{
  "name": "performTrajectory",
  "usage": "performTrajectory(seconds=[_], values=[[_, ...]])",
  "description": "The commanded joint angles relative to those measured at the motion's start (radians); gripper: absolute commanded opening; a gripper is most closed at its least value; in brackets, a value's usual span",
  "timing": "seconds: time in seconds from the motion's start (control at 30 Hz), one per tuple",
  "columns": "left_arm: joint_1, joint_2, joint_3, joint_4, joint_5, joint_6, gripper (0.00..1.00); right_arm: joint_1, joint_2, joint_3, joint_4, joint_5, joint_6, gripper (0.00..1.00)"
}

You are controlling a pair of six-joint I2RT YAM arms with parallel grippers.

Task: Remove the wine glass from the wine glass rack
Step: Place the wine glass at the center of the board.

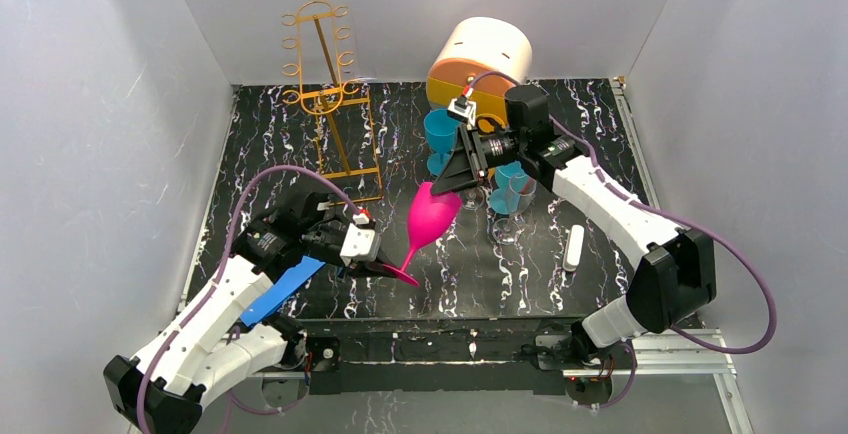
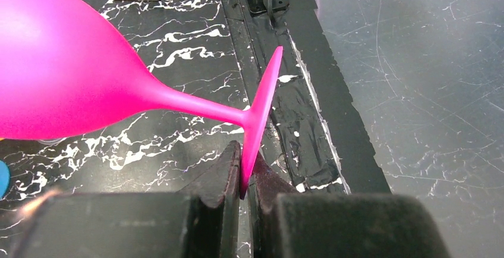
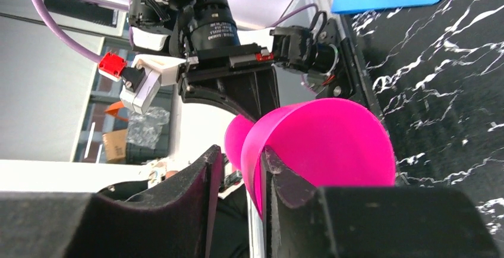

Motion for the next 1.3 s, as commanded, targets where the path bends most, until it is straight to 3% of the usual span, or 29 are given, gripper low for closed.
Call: performTrajectory(seconds=[0.0, 0.1, 0.23, 0.37, 0.47, 0.87, 0.9, 0.97, 1.07, 1.1, 1.13, 1.17, 1.27], values=[[0.0, 0.005, 0.037, -0.014, -0.002, 0.002, 0.0, 0.023, -0.014, -0.032, 0.08, -0.12, 0.053, 0.37], [0.0, -0.004, 0.035, -0.015, -0.023, -0.008, 0.0, 0.023, -0.026, -0.035, 0.084, -0.124, 0.055, 0.34], [0.0, -0.005, 0.039, -0.025, -0.064, -0.027, 0.0, 0.022, -0.04, -0.036, 0.115, -0.122, 0.102, 0.19], [0.0, -0.002, 0.043, -0.046, -0.083, -0.022, 0.0, 0.027, -0.079, -0.046, 0.194, -0.109, 0.15, 0.14], [0.0, 0.002, 0.051, -0.046, -0.07, -0.022, 0.0, 0.027, -0.101, -0.061, 0.219, -0.098, 0.163, 0.01], [0.0, -0.017, 0.07, -0.049, -0.084, -0.054, 0.0, 0.031, -0.11, -0.108, 0.271, -0.065, 0.185, 0.01], [0.0, -0.022, 0.071, -0.041, -0.104, -0.071, 0.07, 0.031, -0.109, -0.106, 0.271, -0.061, 0.185, 0.01], [0.0, -0.035, 0.071, -0.026, -0.149, -0.123, 0.34, 0.032, -0.105, -0.104, 0.258, -0.048, 0.176, 0.01], [0.0, -0.056, 0.072, -0.022, -0.184, -0.149, 0.45, 0.032, -0.101, -0.09, 0.18, 0.0, 0.111, 0.01], [0.0, -0.064, 0.07, -0.021, -0.194, -0.153, 0.55, 0.032, -0.101, -0.088, 0.165, 0.015, 0.098, 0.01], [0.0, -0.072, 0.067, -0.014, -0.202, -0.164, 0.84, 0.032, -0.101, -0.085, 0.149, 0.026, 0.084, 0.01], [0.0, -0.079, 0.063, -0.011, -0.201, -0.173, 0.97, 0.032, -0.101, -0.08, 0.122, 0.039, 0.067, 0.01], [0.0, -0.097, 0.06, -0.011, -0.204, -0.195, 0.98, 0.032, -0.107, -0.055, 0.029, 0.118, -0.006, 0.01]])
